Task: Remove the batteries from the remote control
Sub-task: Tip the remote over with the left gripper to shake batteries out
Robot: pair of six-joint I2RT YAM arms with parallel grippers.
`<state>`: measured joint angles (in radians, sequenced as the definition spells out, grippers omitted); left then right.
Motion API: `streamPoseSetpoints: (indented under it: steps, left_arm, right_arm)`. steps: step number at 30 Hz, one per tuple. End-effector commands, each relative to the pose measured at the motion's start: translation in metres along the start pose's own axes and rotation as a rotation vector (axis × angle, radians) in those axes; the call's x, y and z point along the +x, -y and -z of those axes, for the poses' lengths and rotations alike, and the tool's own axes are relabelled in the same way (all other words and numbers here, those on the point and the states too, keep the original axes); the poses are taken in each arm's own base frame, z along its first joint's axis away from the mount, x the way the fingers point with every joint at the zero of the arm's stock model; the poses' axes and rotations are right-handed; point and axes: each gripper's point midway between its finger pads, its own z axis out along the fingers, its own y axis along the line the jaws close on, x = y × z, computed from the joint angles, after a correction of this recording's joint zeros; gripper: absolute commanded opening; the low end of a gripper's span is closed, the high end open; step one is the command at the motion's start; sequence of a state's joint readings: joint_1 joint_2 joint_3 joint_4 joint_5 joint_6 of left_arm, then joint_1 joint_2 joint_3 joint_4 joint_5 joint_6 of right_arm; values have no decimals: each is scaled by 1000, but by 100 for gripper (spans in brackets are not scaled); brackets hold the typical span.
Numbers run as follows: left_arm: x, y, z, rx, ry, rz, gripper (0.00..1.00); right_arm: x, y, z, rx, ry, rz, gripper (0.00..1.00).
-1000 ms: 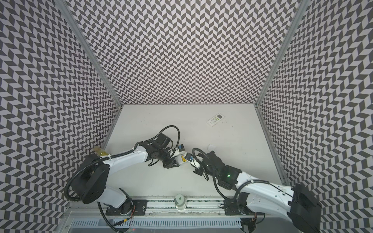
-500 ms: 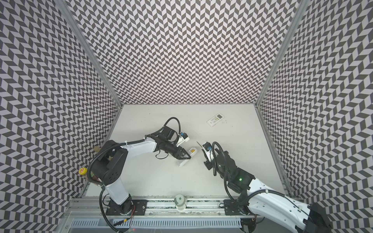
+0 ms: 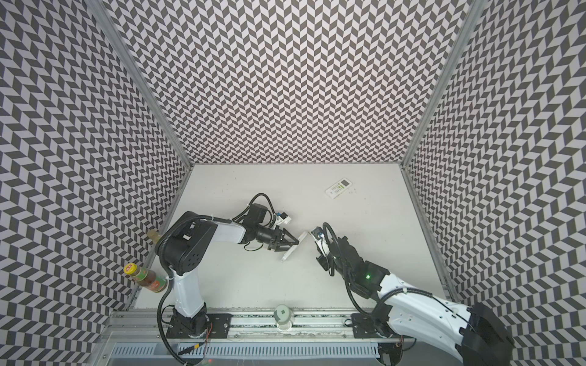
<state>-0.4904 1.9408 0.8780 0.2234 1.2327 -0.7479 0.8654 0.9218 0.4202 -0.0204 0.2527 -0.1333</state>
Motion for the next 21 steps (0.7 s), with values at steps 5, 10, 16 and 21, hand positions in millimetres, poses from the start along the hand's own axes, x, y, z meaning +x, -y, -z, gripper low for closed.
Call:
streamPoseSetpoints:
  steps: [5,10,16,21]
  left_arm:
    - [-1,0,-4,41,-14,46,0]
    - [-3,4,-2,47,5,63,0]
    - [-6,9,-1,96,-20,107,0]
    - [-8,15,1,108,-22,92,0]
  right_arm:
    - [-7,-8,-11,-42,-45,28,0]
    - [-4,-10,-15,-47,-59,39,0]
    - [-7,-5,-18,-40,-51,20,0]
    - [-24,-6,-21,-53,-25,29,0]
